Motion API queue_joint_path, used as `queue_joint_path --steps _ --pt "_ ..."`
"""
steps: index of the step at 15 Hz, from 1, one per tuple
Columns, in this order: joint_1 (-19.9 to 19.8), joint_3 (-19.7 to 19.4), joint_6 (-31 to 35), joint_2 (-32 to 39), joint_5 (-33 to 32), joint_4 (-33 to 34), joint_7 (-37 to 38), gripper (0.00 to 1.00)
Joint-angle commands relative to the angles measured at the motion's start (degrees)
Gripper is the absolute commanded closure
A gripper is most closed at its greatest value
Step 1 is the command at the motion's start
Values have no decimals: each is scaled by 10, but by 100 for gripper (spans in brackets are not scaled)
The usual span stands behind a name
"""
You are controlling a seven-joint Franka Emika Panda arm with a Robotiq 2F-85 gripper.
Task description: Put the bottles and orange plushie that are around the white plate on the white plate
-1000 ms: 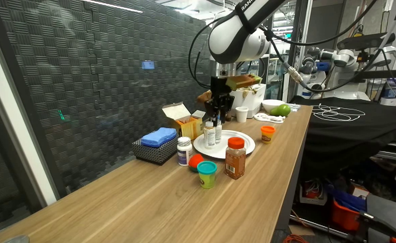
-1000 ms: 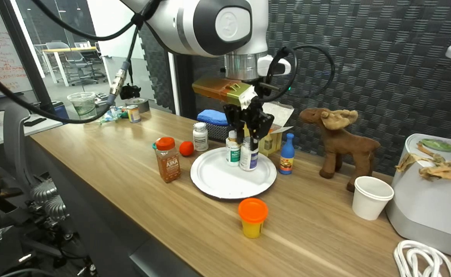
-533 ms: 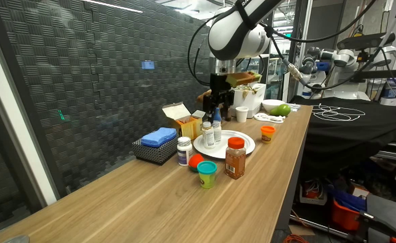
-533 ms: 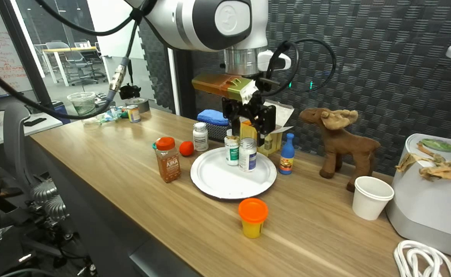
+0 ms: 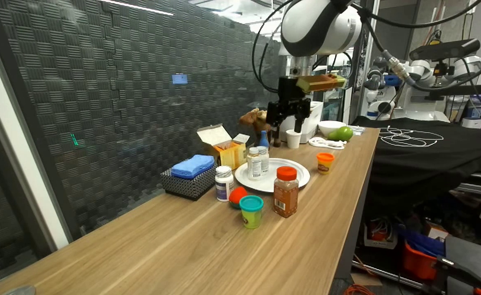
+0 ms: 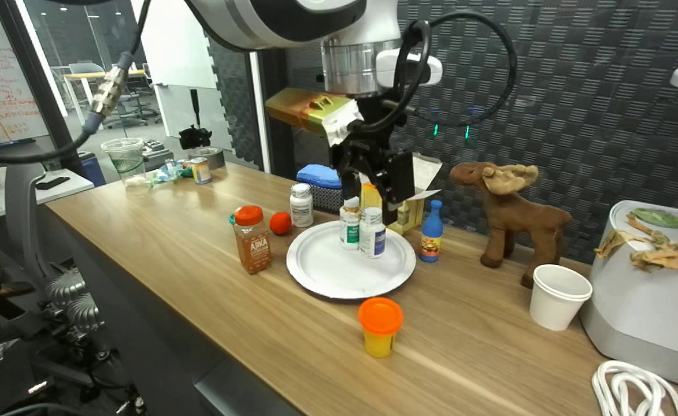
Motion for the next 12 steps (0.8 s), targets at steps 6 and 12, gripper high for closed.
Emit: queue_joint_path --steps 6,12 --pt "-11 -33 36 -107 -83 -153 125 0" --pt "-33 -38 54 -93 -60 -161 101 0"
